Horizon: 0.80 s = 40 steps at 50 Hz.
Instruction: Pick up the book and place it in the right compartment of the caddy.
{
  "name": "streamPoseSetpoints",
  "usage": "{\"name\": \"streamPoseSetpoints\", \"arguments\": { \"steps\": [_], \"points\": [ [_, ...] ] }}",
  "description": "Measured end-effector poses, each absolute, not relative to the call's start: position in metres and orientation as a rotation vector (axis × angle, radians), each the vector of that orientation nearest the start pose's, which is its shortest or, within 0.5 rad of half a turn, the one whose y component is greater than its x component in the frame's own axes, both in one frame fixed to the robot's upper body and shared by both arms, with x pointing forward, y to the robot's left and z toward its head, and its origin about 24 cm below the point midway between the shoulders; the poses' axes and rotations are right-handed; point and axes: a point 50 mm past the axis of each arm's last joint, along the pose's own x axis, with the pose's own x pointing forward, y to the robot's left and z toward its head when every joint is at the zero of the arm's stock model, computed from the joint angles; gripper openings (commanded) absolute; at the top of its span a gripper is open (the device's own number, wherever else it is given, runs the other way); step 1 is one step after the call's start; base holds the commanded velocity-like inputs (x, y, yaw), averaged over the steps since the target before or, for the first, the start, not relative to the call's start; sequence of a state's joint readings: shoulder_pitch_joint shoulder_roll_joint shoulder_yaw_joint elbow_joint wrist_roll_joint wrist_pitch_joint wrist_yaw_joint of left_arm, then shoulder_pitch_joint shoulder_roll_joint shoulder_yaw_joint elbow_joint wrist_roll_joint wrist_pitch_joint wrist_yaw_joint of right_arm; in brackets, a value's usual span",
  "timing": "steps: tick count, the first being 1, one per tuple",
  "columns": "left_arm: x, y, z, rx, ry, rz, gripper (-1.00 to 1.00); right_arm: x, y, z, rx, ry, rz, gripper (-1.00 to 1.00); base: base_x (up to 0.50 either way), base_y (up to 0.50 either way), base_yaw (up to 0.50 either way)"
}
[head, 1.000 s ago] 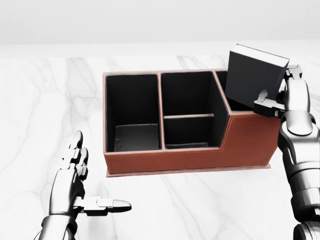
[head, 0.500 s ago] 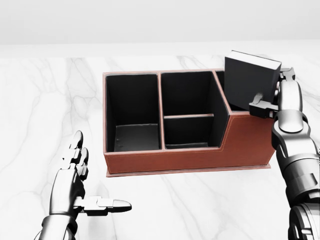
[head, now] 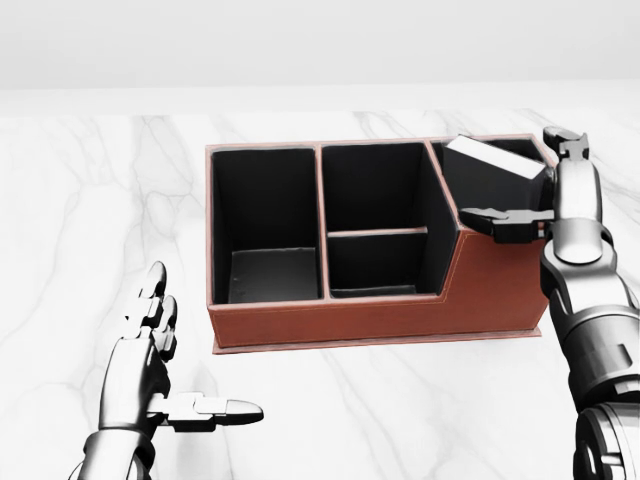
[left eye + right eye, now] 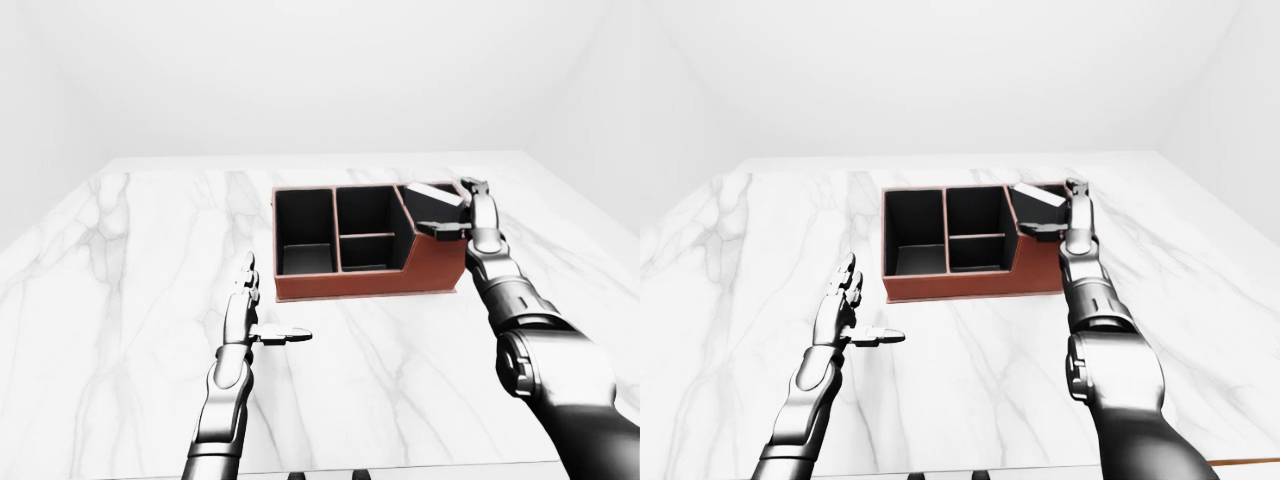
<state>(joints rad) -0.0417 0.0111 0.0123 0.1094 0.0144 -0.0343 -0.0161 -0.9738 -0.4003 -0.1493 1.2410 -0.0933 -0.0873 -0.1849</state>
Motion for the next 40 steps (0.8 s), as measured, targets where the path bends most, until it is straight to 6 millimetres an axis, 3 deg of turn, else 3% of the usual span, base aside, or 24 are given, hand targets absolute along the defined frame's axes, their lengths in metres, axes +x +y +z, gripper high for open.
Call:
{"name": "streamPoseSetpoints", "arguments": {
  "steps": [22,40],
  "points": [
    [0.261,0.15,0.029,0.025,0.035,-0.015,1.0,0.397,-0.256,0.13,-0.293,0.083,-0.363,1.0,0.0,0.0,0.0],
    [0.261,0.15,0.03,0.025,0.035,-0.016,1.0,0.393,-0.248,0.2,-0.254,-0.159,-0.33,1.0,0.0,0.0,0.0]
  ]
}}
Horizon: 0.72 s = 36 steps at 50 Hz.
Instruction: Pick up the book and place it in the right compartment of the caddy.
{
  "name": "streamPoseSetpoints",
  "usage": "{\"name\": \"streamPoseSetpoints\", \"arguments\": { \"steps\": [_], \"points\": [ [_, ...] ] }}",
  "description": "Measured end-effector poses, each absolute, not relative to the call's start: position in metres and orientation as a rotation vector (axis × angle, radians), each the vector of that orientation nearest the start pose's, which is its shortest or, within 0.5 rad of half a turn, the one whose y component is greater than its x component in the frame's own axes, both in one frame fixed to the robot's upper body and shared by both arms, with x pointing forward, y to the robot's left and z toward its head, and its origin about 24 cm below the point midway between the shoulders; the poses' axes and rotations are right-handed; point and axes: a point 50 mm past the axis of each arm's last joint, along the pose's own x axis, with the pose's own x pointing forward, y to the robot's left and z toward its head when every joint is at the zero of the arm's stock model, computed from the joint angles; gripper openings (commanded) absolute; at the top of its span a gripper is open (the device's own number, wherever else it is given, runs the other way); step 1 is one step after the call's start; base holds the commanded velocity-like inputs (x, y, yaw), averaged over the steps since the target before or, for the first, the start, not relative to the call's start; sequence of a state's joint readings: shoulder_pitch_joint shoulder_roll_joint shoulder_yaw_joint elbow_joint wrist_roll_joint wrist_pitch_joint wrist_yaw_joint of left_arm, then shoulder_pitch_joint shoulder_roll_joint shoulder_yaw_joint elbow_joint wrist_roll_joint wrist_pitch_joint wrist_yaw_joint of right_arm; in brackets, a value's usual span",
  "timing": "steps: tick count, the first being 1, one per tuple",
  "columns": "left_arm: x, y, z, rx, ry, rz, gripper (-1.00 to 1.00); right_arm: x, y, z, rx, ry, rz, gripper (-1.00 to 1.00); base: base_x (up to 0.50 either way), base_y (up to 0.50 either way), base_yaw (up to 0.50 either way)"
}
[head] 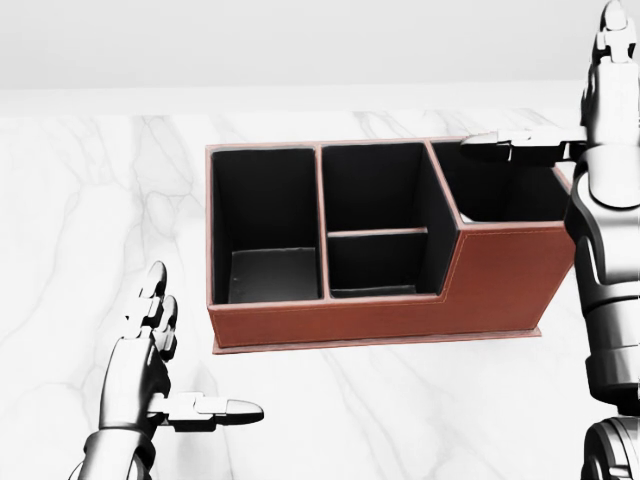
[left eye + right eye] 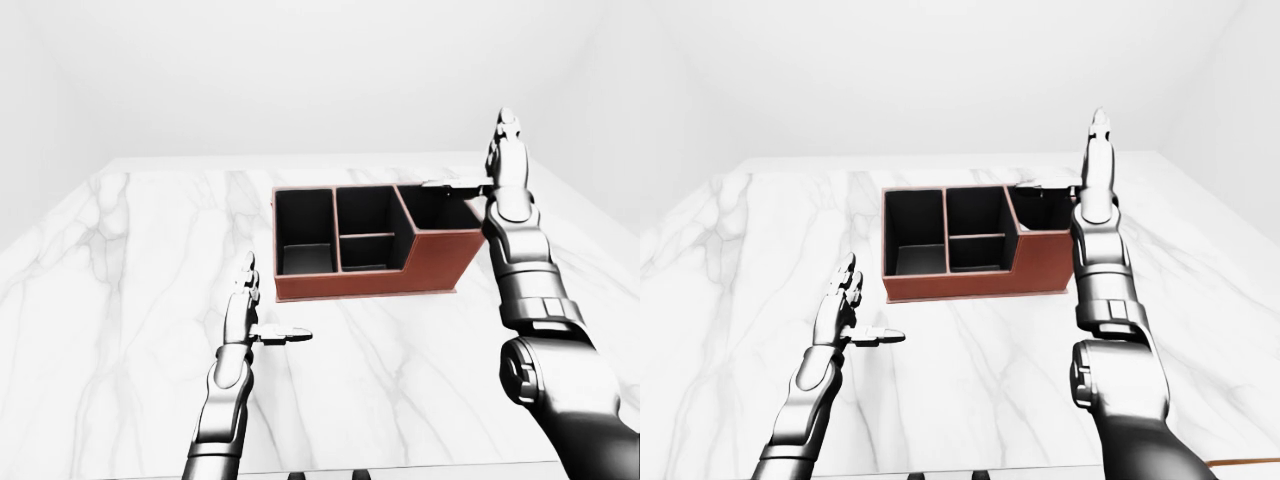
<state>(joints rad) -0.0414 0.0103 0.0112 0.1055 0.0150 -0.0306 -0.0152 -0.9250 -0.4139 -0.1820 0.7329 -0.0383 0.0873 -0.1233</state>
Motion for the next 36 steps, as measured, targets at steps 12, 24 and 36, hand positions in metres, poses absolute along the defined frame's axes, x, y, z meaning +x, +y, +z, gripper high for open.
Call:
{"name": "streamPoseSetpoints", "arguments": {
  "steps": [12,24,36],
  "points": [
    [0.26,0.15,0.03,0.025,0.035,-0.016,1.0,0.368,-0.234,0.252,-0.234,-0.449,-0.281,1.0,0.0,0.0,0.0],
    [0.26,0.15,0.029,0.025,0.035,-0.016,1.0,0.323,-0.218,0.3,-0.195,-0.753,-0.225,1.0,0.0,0.0,0.0],
    [0.26,0.15,0.029,0.026,0.036,-0.015,1.0,0.256,-0.204,0.332,-0.126,-1.066,-0.158,1.0,0.0,0.0,0.0]
  ]
}}
